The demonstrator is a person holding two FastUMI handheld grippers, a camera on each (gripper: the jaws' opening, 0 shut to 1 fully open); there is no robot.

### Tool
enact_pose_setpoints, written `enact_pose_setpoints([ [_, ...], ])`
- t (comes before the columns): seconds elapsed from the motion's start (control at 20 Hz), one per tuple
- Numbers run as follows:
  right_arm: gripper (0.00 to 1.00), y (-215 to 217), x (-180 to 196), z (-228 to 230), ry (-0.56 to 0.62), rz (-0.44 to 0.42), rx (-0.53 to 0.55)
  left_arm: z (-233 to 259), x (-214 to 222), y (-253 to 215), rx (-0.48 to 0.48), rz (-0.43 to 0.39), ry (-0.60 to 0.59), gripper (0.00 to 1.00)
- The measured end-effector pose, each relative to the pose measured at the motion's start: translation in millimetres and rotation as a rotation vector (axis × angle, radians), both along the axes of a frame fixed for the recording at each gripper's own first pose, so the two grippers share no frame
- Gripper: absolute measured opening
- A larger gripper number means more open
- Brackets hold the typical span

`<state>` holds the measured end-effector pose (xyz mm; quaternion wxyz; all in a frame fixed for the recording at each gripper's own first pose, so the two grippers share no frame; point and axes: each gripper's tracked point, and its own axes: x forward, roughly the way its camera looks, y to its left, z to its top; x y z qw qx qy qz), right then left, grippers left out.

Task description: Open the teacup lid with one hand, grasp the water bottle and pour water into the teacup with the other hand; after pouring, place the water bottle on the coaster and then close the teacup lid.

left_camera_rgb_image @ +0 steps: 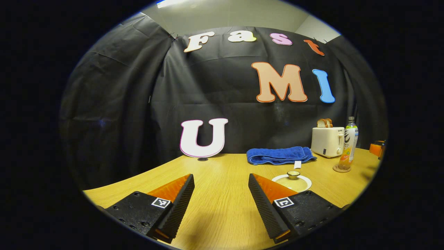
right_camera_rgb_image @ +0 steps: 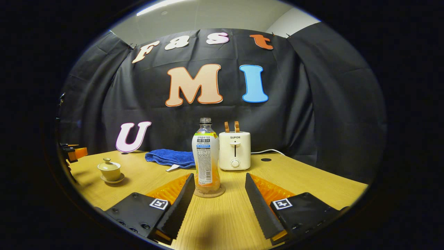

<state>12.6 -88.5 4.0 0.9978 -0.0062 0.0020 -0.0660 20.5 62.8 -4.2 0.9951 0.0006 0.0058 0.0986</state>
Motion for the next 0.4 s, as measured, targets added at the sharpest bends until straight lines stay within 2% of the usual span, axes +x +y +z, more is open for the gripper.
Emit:
enact_pose_setpoints([
  [0.05, 0.9, -0.1, 0.3, -0.2, 0.0, 0.0, 0.0, -0.8, 0.7, 0.5, 0.0, 0.001, 0.001, 0.92],
  [0.1, 0.95, -0.1, 0.2, -0.2, 0.0, 0.0, 0.0, 0.2, 0.5, 0.1, 0.0, 0.002, 0.0, 0.92],
  [0.2, 0.9, 0.0, 0.3, 0.2, 0.0, 0.0, 0.0, -0.3, 0.2, 2.2, 0.0, 0.012, 0.001, 0.92],
  [0.4, 0.9, -2.2, -1.3, 0.0, -0.001, -0.011, 0.0, 0.1, -2.7, 9.6, 0.002, 0.05, 0.001, 0.92],
])
